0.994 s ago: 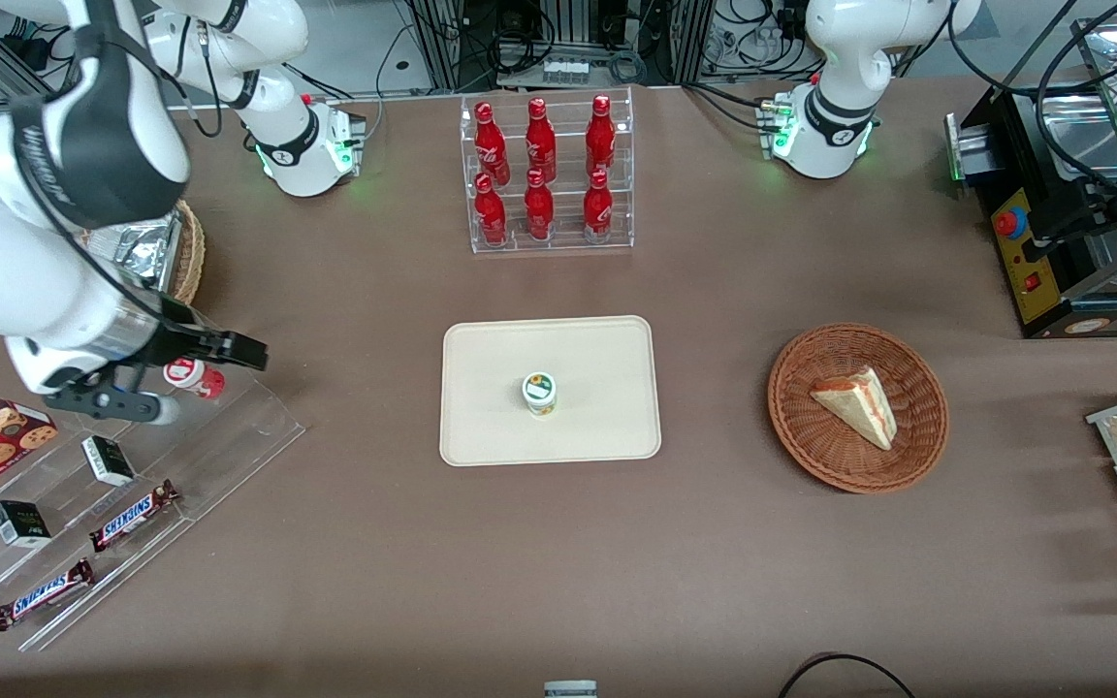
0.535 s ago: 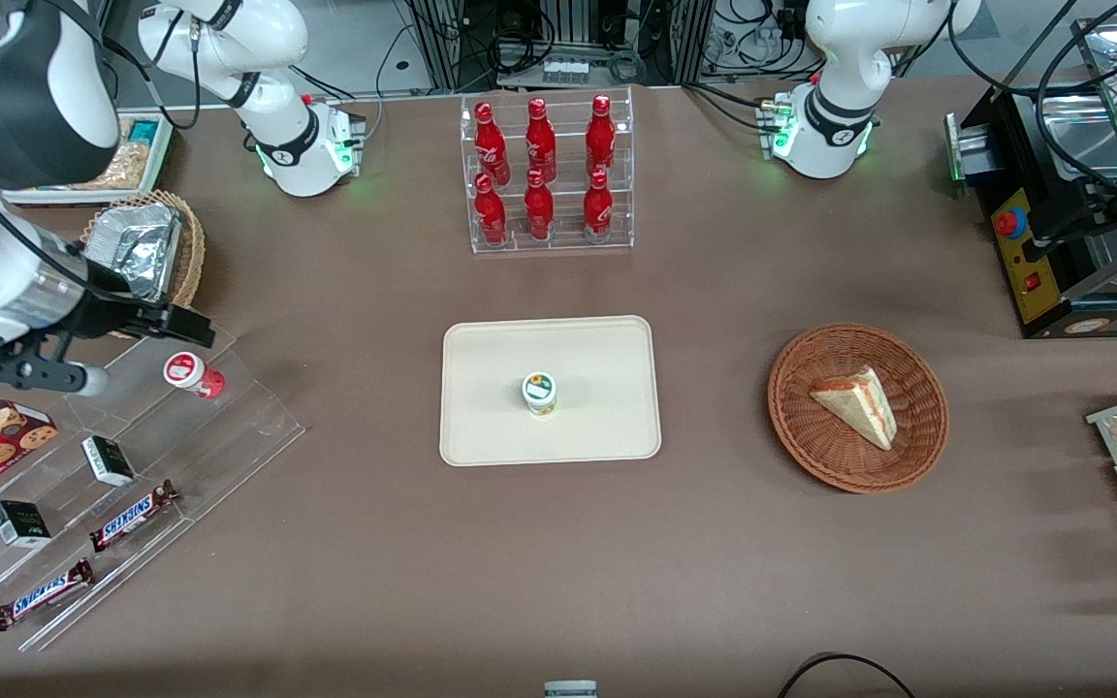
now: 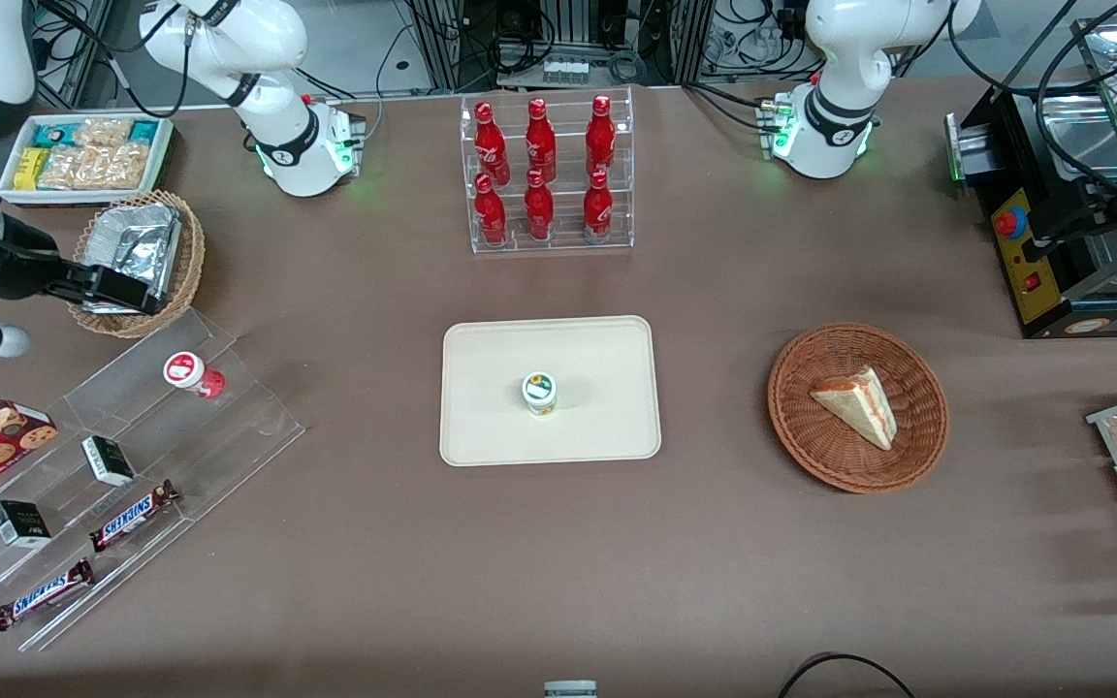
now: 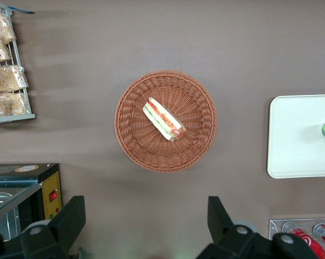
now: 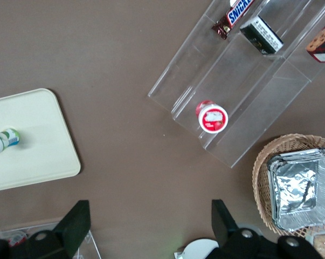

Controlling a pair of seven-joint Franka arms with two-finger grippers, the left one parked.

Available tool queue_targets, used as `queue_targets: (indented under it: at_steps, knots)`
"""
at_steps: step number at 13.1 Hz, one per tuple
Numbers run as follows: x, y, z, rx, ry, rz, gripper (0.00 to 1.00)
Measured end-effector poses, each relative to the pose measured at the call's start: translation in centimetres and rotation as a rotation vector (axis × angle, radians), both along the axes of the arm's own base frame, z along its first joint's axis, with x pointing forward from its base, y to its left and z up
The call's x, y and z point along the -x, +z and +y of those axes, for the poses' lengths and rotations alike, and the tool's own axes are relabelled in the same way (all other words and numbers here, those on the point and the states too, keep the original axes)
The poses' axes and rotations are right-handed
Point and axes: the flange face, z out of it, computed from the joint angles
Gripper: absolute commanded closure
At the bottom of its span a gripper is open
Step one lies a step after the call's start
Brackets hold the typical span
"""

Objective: Place green gum on tray

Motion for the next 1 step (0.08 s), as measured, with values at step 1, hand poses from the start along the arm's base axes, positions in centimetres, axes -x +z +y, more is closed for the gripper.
queue_targets:
  at_steps: [1]
  knots:
    - [0.43, 0.41, 0.11, 0.001, 0.002, 0.004, 0.00]
